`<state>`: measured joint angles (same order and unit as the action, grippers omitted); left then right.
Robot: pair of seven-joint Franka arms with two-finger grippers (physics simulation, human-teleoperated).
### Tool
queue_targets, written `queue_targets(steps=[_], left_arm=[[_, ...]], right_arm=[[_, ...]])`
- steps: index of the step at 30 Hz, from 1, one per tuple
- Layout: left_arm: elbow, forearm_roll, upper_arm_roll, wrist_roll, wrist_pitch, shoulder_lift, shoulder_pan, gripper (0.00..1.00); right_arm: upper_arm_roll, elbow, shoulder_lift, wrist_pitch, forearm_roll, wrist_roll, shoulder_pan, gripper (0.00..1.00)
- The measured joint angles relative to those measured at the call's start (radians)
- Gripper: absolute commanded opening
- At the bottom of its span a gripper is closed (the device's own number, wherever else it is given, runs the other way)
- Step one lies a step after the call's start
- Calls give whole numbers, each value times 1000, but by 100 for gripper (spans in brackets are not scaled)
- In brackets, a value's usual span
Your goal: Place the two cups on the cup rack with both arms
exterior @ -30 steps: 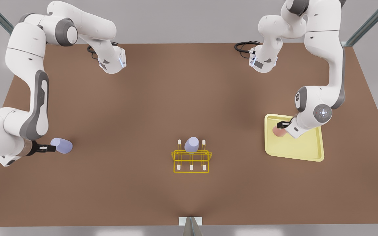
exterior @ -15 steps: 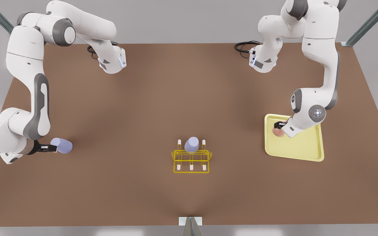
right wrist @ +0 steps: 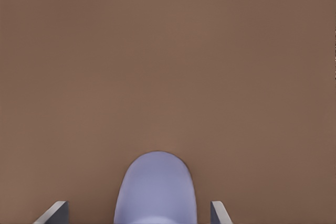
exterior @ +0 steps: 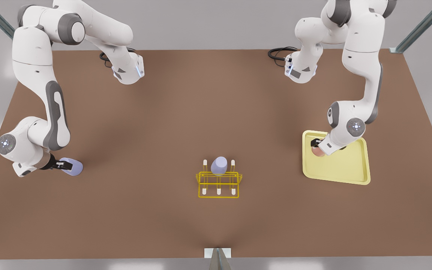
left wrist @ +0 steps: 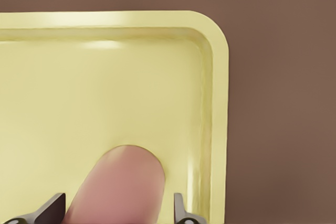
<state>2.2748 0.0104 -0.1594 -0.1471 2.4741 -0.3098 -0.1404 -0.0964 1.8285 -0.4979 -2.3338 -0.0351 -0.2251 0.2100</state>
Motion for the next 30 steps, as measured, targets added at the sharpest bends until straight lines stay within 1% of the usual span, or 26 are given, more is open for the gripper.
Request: queue_targets(steps=[3, 4, 5, 6, 17, 22, 23, 25, 27, 30], left_arm=[[0, 0, 0, -4, 15, -18, 2, 100], [0, 0, 0, -5, 20, -20, 3, 94], [0, 1, 0, -5, 24, -21, 3, 84], [-1, 2, 0, -5, 27, -22, 3, 83], [-13, 3, 0, -5, 38, -16, -7, 83], [-40, 4, -17, -5, -22, 51, -42, 83], [-60, 4, -20, -4, -46, 57, -45, 83], [-157, 3, -21, 2, -118, 47, -48, 83], [-315, 3, 8, 20, -213, -10, -50, 83], [-575, 3, 87, 66, -359, -128, -54, 83]], right_arm=[[0, 27, -5, -30, -3, 8, 0, 100], [0, 35, -4, -37, -4, 11, 2, 100], [0, 44, -3, -44, -4, 13, 4, 100], [0, 55, -5, -53, -5, 15, 5, 100], [-2, 96, -47, -109, -6, 32, 17, 100], [-2, 101, -55, -120, -4, 36, 17, 100], [-2, 102, -54, -121, -3, 37, 17, 100], [-2, 102, -54, -123, -3, 38, 17, 100], [-2, 104, -54, -124, -3, 39, 17, 100], [-2, 107, -52, -125, -6, 39, 16, 100]])
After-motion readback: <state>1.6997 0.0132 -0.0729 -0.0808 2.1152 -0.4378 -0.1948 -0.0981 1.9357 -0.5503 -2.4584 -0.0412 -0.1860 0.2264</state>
